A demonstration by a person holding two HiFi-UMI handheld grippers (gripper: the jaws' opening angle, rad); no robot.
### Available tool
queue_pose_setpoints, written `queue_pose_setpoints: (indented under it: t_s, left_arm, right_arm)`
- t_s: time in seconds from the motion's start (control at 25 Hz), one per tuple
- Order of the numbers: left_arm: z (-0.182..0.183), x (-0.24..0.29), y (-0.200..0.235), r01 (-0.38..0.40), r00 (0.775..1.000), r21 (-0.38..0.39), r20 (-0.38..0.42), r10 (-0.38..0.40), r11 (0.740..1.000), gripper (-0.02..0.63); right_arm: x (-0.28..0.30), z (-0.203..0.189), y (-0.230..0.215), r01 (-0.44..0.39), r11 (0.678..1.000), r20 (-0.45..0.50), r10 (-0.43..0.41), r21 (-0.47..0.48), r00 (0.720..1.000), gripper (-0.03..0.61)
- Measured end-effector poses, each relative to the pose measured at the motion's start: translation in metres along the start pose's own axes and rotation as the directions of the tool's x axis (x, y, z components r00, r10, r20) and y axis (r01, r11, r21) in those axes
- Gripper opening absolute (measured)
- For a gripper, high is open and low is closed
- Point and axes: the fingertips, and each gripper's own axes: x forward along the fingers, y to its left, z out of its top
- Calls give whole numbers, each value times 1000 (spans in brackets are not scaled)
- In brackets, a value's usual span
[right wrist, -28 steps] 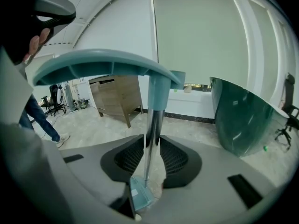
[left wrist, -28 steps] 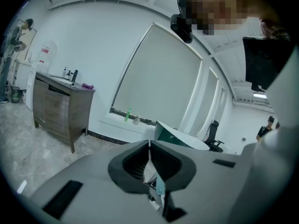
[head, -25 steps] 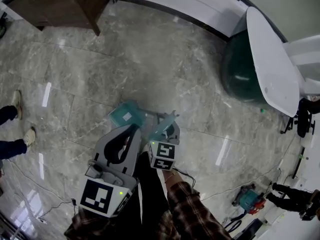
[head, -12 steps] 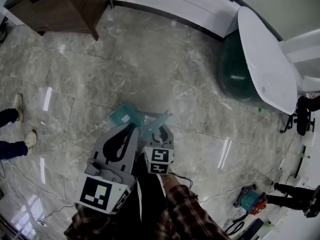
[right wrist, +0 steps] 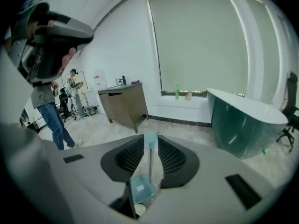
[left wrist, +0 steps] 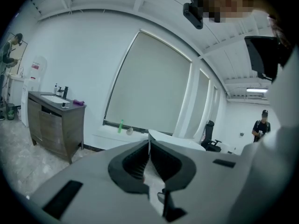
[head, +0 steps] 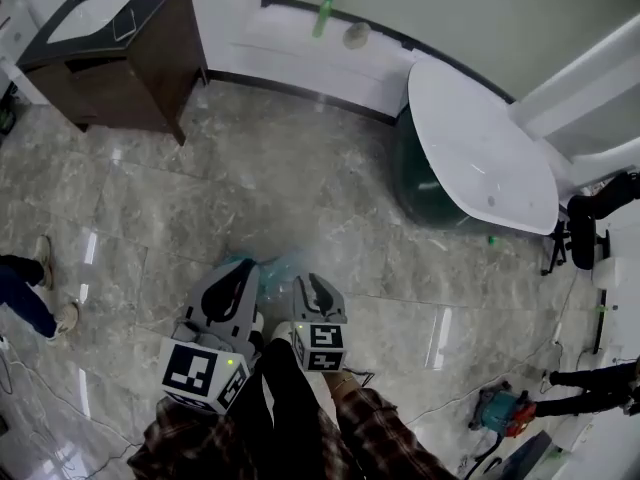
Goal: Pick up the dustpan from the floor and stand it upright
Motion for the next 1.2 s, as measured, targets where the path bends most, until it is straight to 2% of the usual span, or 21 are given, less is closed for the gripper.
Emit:
queue_pose_setpoints:
  t_s: [0.24, 0.4, 0.48, 0.6, 0.72, 0.8, 0.96, 1.2]
  left_arm:
    - [59, -13, -38, 40, 998, 11, 51, -40, 999, 21]
    - [87, -23, -72, 93, 991, 55, 91, -98, 994, 22]
    - [96, -25, -88, 117, 988, 71, 95, -123, 991, 21]
    - [107, -27, -106, 147, 983, 92, 95, -156, 985, 22]
    - [119, -29, -116, 164, 978, 111, 111, -176, 980, 21]
    - [122, -32, -119, 169, 976, 120, 121, -183, 978, 21]
    - [118, -33, -126, 182, 973, 124, 118, -197, 975, 21]
    - [117, -29, -128, 188, 974, 124, 106, -201, 974, 21]
  right_arm:
    - [-61, 112, -7, -54, 999, 128, 54, -1, 990, 98]
    - [-109, 175, -5, -111, 993, 224, 115, -27, 968, 97]
    - [-135, 205, -2, -117, 990, 273, 134, -78, 953, 96]
    - [-167, 238, 6, -77, 981, 331, 133, -175, 934, 79]
    - [-191, 255, 7, -49, 983, 389, 117, -179, 914, 15]
    - [-202, 254, 9, -44, 985, 408, 110, -167, 906, 11]
    - [-212, 252, 9, -41, 990, 407, 94, -136, 909, 11]
    - [-216, 257, 7, -69, 994, 418, 99, -86, 903, 11]
